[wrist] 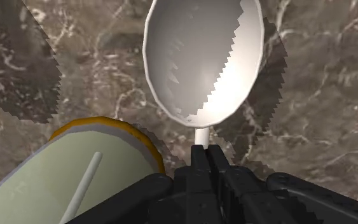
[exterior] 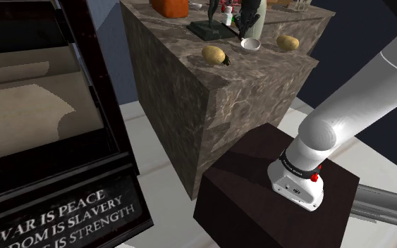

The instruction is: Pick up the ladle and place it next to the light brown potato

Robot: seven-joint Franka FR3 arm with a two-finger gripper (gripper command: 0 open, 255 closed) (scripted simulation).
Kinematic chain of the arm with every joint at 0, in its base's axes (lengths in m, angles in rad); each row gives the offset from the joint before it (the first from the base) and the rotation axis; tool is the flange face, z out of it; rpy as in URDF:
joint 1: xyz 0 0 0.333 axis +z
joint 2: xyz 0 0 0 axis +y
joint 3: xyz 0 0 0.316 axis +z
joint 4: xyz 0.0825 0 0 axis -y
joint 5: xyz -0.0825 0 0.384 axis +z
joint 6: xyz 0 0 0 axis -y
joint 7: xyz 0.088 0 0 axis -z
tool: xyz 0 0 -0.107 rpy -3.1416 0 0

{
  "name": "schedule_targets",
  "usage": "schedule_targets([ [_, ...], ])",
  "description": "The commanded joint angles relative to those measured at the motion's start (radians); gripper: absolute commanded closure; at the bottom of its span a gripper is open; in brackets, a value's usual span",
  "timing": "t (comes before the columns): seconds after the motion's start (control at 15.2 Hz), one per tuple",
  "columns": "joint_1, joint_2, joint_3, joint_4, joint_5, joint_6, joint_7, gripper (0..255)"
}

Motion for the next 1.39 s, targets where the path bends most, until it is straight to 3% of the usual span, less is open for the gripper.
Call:
schedule_targets([
  [0.0,0.003,0.019,0.003,-0.018,0.004,0.002,0.001,255],
  [0.4,-0.005,0.018,-0.010,0.028,0.008,-0.025,-0.026,255],
  [0.46,-0.005,0.018,-0.010,0.028,0.008,-0.025,-0.026,0],
  [0.86,0.031,0.320,0.033,0.400,-0.160,-0.172,0.090,0],
  [1.32,0.025,0.339,0.025,0.348,-0.172,-0.104,0.098,0],
])
